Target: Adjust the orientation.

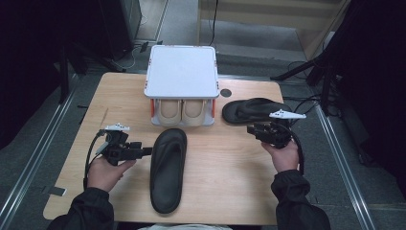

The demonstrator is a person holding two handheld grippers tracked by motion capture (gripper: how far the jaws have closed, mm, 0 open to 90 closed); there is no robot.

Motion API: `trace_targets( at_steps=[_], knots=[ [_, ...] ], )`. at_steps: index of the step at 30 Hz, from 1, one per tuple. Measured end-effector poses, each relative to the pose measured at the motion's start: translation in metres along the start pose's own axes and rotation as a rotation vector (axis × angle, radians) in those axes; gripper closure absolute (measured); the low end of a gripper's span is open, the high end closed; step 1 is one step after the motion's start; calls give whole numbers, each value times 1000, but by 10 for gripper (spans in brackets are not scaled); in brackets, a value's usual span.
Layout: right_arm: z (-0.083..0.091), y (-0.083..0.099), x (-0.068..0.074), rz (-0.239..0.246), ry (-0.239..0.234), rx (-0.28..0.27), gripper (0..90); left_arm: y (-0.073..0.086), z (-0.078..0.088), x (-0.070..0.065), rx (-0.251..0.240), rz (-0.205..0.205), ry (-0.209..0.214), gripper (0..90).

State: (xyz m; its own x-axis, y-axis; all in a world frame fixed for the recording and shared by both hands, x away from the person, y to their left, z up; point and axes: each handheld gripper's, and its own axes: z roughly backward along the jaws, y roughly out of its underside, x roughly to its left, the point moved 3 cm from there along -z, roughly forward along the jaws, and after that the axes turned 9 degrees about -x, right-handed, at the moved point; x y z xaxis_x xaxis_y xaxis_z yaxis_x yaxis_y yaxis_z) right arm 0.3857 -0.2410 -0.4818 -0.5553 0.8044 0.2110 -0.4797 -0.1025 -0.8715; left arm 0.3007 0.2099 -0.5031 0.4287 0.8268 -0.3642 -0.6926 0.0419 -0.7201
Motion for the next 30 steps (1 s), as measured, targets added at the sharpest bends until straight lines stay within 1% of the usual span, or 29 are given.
trace_targets(
  at_steps=[1,2,3,4,5,7,8,10,11,14,16,18,19,20,21,24,26,29,30],
  knots=[
    [0,0,-3,-3,7,-4,624,0,0,0,3,1,2,411],
    [0,0,-3,-3,7,-4,624,0,0,0,3,1,2,411],
    [-1,-1,-10,-35,6,-17,662,0,0,1,-1,2,-1,411],
    [-1,-1,-10,-35,6,-17,662,0,0,1,-2,1,0,411],
    [-1,-1,-12,-46,9,-10,678,0,0,0,-2,0,2,411],
    [-3,-3,-19,-34,34,-6,716,0,-1,0,2,-4,2,411],
    [-5,-5,-27,-22,59,-7,734,0,-2,-1,0,-7,1,412],
    [-7,-6,-34,-19,69,-10,748,-1,-2,-2,-4,-9,2,412],
    [-9,-6,-38,-27,75,-4,755,-1,-2,-2,-4,-9,2,412],
    [-12,-7,-47,-19,93,2,776,-1,-2,-2,-4,-12,0,412],
    [-14,-9,-53,-22,98,-7,788,-1,-2,-1,-4,-11,1,412],
    [-15,-11,-59,-19,120,-23,828,-1,-2,0,-8,-8,1,412],
    [-15,-11,-59,-19,120,-23,828,-1,-2,0,-8,-8,1,412],
    [-15,-12,-64,-22,129,-41,880,0,-1,0,-6,-6,7,411],
    [-15,-13,-67,-27,132,-50,900,0,-1,0,-6,-6,4,412],
    [-17,-16,-74,-55,125,-60,900,1,0,0,-7,-8,0,411],
    [-19,-16,-79,-55,132,-45,900,2,1,0,-10,-5,-1,411],
    [-25,-16,-88,-66,138,-21,900,4,3,0,-1,-2,-3,409],
    [-26,-17,-91,-74,135,-15,900,4,3,0,-5,-2,-8,409]
  ],
)
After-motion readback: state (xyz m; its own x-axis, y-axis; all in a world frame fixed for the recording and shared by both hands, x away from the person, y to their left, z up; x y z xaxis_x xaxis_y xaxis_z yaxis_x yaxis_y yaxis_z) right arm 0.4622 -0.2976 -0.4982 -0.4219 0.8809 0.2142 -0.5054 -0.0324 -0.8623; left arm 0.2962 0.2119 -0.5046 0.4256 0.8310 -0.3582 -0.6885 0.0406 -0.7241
